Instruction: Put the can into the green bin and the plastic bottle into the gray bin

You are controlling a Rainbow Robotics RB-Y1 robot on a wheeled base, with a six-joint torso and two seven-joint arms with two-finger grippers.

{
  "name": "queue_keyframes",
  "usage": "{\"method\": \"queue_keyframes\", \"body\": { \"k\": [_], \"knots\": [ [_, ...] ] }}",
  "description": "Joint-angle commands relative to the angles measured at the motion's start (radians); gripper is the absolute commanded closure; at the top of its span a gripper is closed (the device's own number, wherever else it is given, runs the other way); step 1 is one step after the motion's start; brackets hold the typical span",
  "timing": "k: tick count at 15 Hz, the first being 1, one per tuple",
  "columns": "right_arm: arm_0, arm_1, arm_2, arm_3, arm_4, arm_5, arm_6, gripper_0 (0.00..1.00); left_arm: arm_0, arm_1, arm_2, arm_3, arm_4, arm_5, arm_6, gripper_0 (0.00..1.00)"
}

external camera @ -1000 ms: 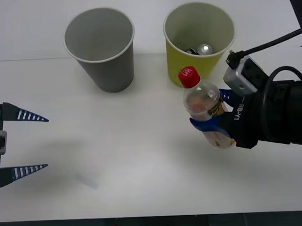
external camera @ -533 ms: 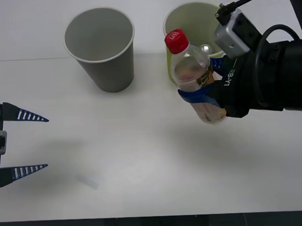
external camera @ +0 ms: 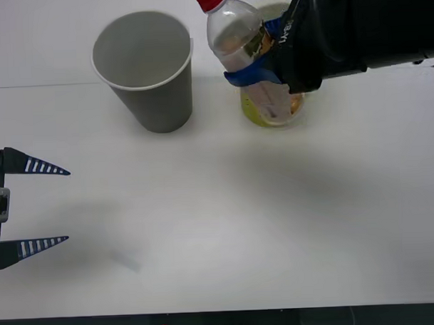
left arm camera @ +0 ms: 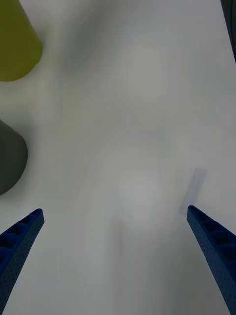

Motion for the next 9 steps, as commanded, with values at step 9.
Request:
{"method": "queue_keyframes", "body": {
  "k": [9],
  "knots": [
    [-0.437, 0.156, 0.160, 0.520, 0.132, 0.000, -0.080, 1.00, 0.000, 0.000, 0.000, 0.000, 0.000, 0.000, 0.000, 0.00]
  ]
}}
